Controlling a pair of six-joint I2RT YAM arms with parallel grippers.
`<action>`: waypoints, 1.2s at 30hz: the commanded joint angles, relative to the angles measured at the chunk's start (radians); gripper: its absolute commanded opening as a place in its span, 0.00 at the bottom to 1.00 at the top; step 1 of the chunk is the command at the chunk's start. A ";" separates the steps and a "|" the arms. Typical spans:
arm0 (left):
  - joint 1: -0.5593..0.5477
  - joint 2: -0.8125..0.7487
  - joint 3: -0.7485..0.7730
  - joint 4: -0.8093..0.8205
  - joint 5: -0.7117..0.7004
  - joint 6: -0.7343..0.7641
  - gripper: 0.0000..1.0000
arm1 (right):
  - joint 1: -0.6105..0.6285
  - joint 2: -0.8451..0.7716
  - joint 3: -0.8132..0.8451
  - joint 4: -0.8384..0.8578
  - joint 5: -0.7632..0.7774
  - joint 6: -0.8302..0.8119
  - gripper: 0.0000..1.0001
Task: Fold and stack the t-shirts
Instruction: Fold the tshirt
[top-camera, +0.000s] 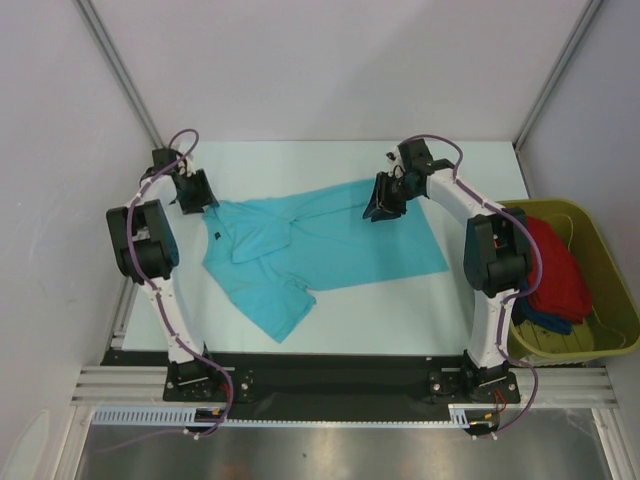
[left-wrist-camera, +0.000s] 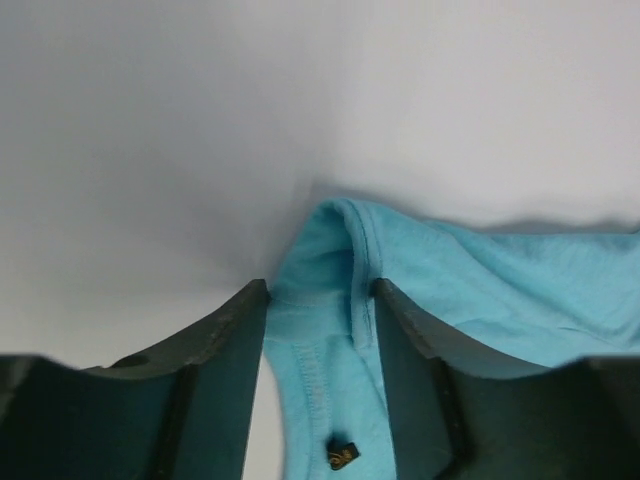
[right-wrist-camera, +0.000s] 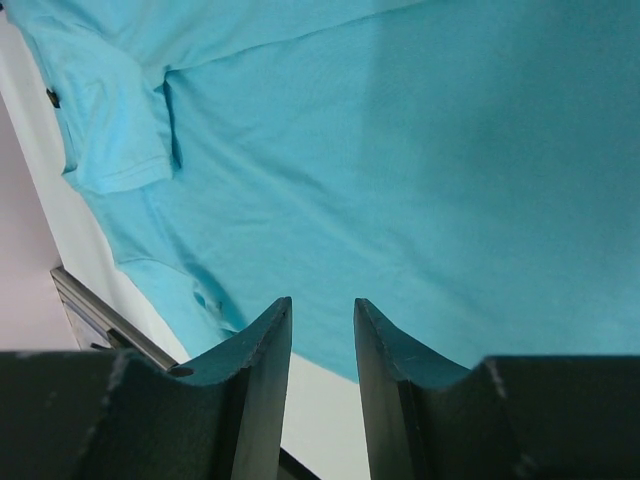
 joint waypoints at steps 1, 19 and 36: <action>0.001 0.016 0.009 -0.005 -0.029 0.001 0.51 | -0.017 0.016 0.049 0.026 -0.017 -0.017 0.37; 0.082 0.140 0.283 -0.036 -0.025 -0.104 0.04 | -0.056 0.010 0.123 -0.119 0.143 -0.057 0.37; -0.013 -0.865 -0.654 0.001 -0.218 -0.386 0.59 | 0.062 -0.270 -0.058 -0.274 0.568 -0.123 0.52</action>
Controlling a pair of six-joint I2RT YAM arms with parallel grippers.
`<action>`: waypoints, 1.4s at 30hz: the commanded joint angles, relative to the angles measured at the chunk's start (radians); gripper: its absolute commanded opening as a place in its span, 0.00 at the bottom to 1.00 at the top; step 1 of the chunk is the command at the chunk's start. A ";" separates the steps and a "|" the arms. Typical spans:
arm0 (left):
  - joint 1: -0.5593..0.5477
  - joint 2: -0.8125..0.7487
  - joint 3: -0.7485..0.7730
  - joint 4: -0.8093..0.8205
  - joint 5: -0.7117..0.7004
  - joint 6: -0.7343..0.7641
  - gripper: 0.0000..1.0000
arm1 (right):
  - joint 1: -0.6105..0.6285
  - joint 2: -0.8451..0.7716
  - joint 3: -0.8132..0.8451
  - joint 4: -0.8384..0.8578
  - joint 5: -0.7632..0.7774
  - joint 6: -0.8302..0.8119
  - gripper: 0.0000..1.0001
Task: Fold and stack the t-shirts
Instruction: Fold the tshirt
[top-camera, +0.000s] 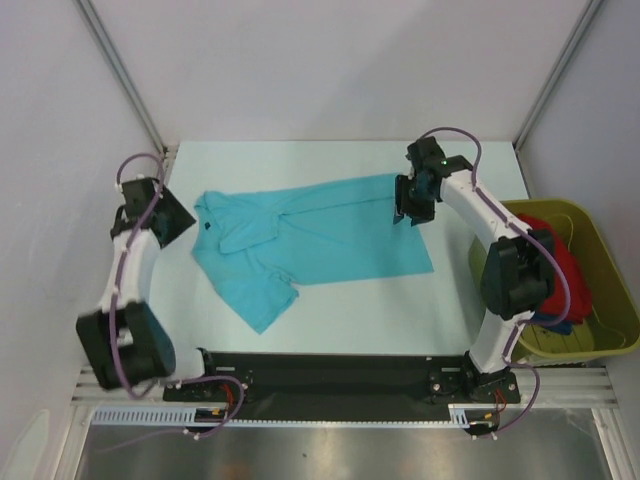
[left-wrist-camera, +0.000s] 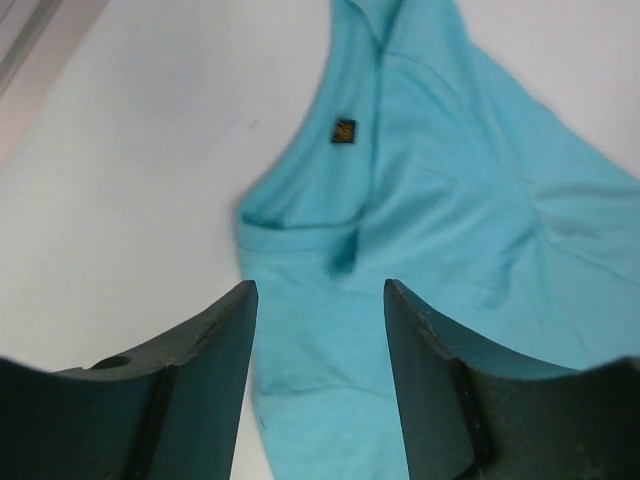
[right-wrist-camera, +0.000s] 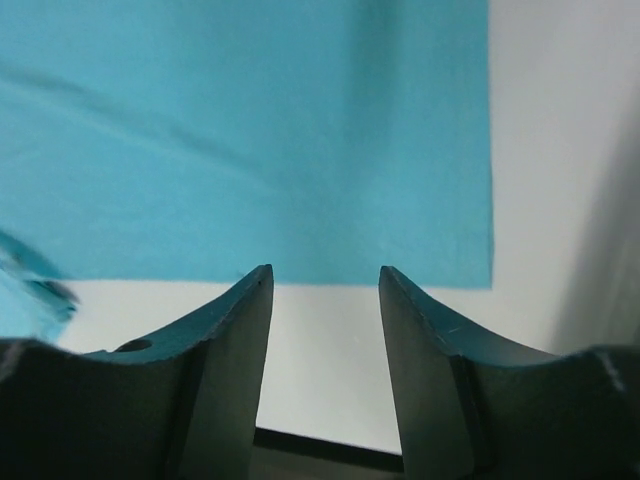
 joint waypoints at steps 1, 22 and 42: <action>-0.120 -0.208 -0.210 -0.003 0.039 -0.100 0.59 | 0.095 -0.112 -0.027 -0.068 0.228 -0.064 0.53; -0.194 -0.455 -0.631 -0.113 0.128 -0.463 0.49 | 0.028 -0.330 -0.347 0.054 -0.084 0.111 0.99; -0.173 -0.300 -0.619 -0.030 0.005 -0.407 0.45 | 0.015 -0.293 -0.390 0.096 -0.041 0.171 0.98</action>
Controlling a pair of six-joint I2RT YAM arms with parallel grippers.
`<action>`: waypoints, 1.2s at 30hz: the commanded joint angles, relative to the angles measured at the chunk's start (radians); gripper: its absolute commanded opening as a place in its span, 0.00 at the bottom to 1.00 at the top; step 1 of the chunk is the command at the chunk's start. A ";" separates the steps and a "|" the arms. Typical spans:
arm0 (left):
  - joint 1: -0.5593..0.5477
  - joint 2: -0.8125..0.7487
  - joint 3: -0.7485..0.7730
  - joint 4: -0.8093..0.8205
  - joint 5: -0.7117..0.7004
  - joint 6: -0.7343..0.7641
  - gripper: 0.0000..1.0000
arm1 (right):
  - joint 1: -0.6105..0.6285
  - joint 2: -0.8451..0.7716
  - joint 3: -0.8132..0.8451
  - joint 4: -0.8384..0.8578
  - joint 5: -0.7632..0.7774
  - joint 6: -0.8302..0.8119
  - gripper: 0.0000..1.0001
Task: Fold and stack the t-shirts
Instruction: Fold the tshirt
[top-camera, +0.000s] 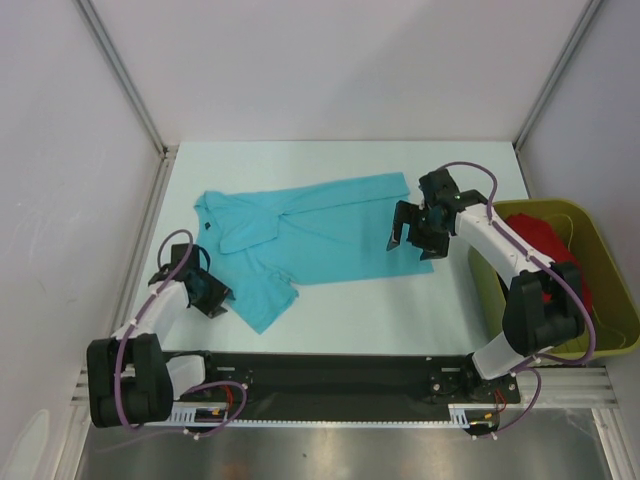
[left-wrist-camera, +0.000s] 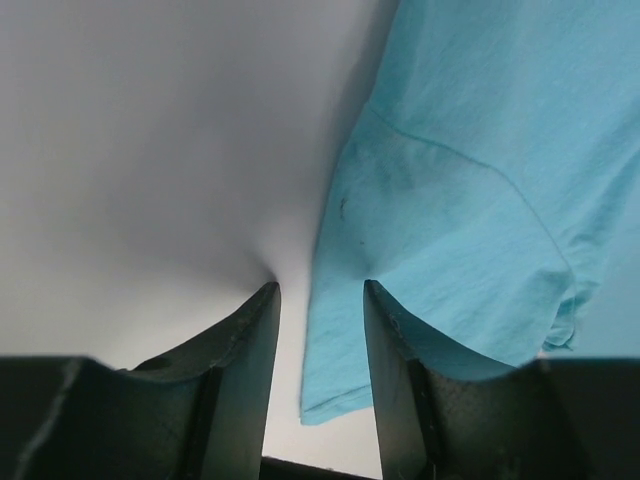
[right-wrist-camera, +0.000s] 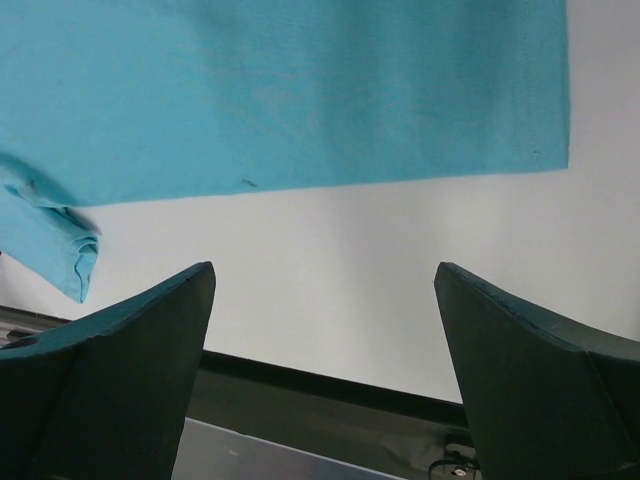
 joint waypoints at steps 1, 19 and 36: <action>0.022 0.046 0.001 0.052 -0.024 0.032 0.43 | -0.004 -0.001 0.004 0.023 0.018 0.024 0.98; 0.112 0.001 0.001 0.060 0.021 0.120 0.00 | -0.078 0.093 -0.139 0.130 0.165 0.366 0.53; 0.112 -0.107 0.014 0.003 0.037 0.108 0.00 | -0.093 0.067 -0.286 0.291 0.389 0.426 0.54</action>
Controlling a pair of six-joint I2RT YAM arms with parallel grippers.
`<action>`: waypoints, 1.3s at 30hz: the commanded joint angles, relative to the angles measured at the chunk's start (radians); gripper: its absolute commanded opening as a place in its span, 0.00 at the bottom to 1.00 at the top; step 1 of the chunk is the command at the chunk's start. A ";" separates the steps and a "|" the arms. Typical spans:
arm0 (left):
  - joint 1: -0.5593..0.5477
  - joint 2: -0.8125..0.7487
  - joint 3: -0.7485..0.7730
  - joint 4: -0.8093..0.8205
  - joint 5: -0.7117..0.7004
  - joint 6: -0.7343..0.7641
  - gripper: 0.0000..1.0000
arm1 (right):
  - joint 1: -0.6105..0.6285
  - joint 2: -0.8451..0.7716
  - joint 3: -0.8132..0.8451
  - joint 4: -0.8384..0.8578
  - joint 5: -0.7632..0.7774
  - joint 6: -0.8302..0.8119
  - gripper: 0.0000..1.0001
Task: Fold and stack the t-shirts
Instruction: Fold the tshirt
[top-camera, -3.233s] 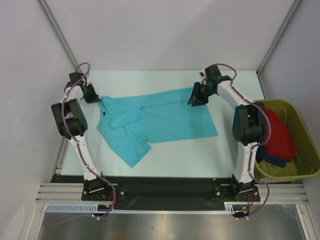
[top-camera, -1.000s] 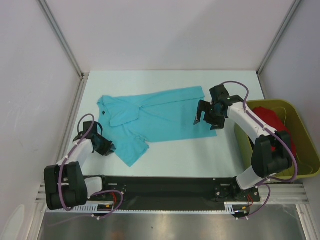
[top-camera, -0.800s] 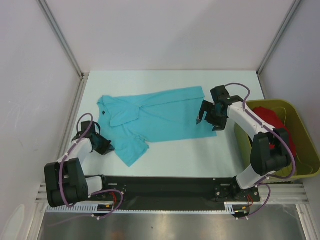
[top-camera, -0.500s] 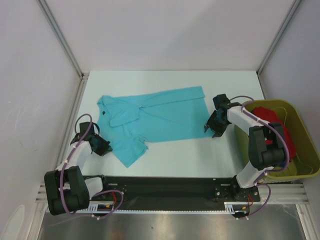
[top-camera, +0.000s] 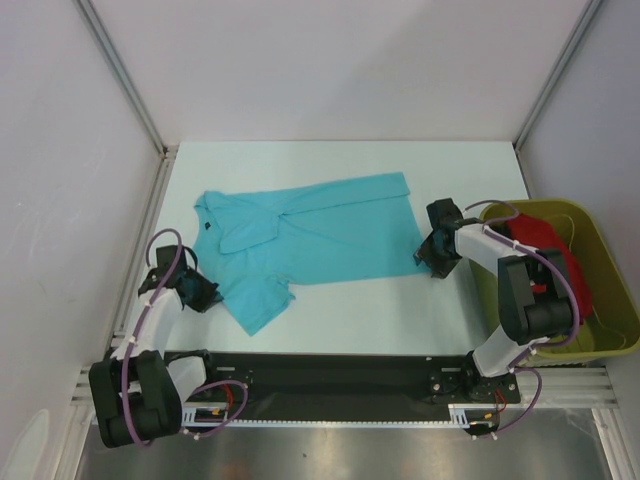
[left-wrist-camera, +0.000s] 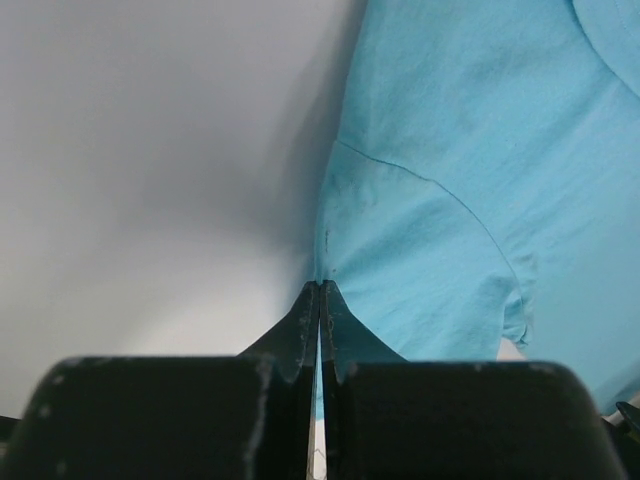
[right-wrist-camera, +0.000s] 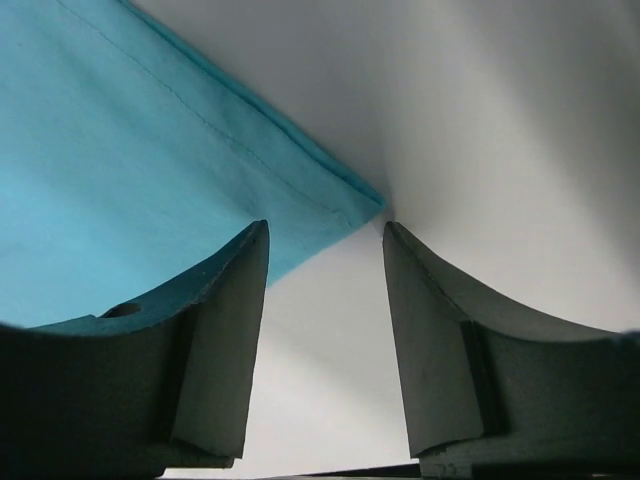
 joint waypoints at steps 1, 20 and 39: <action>0.007 -0.024 0.017 -0.030 -0.013 0.006 0.00 | -0.008 0.007 0.001 0.021 0.088 0.023 0.53; 0.009 -0.041 0.032 -0.075 -0.048 -0.013 0.00 | -0.005 0.070 0.002 0.012 0.099 -0.011 0.17; 0.009 -0.040 0.101 -0.056 0.029 0.083 0.00 | -0.002 0.021 0.137 -0.051 -0.002 -0.298 0.00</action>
